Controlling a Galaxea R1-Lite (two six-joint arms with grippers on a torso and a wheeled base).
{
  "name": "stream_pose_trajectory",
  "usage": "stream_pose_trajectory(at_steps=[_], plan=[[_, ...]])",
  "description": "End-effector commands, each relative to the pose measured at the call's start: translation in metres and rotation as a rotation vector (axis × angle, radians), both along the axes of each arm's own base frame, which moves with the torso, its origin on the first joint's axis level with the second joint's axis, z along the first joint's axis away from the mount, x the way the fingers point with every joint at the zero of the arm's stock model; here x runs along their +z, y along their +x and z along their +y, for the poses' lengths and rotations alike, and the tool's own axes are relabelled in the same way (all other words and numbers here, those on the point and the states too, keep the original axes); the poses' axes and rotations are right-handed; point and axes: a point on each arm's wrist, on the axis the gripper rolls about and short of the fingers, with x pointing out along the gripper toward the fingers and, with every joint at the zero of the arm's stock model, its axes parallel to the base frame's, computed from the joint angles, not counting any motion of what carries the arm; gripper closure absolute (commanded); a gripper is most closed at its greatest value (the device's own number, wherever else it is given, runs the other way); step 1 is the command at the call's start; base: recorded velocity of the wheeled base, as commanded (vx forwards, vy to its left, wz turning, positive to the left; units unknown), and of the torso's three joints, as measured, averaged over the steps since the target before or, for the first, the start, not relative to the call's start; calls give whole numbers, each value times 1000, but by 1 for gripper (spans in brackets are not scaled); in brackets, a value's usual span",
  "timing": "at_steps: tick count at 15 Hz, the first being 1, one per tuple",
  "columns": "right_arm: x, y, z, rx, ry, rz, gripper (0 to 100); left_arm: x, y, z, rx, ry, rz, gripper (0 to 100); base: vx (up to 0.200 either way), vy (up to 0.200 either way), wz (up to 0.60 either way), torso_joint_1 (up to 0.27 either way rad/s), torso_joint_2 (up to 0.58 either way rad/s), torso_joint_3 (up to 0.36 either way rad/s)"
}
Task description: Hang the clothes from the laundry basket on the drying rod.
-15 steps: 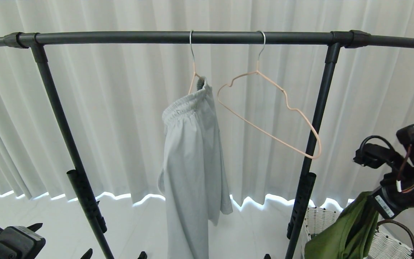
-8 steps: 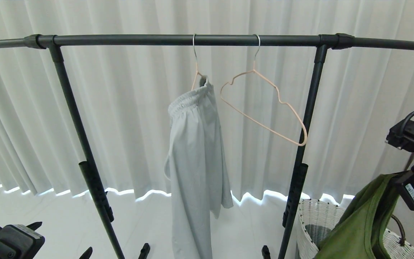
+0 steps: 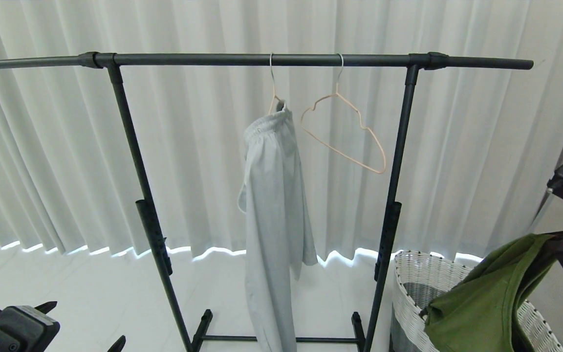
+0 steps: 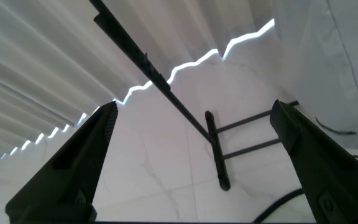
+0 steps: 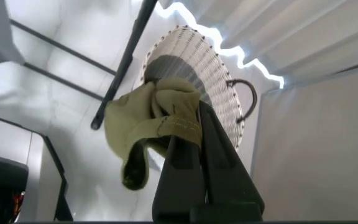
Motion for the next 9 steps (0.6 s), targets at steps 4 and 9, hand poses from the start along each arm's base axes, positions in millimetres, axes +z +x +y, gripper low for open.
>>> stream_pose_trajectory(at_steps=[4, 9], plan=[[2, -6, -1, 6, 2, -13, 100, 1, 0, 0, 1, -1, -7, 0, 0, 0, 0, 0, 0, 0], [0, -6, 1, 22, -1, -6, 100, 6, 2, -1, 3, -4, -22, 0, 0, 160, 0, 2, 1, 1]])
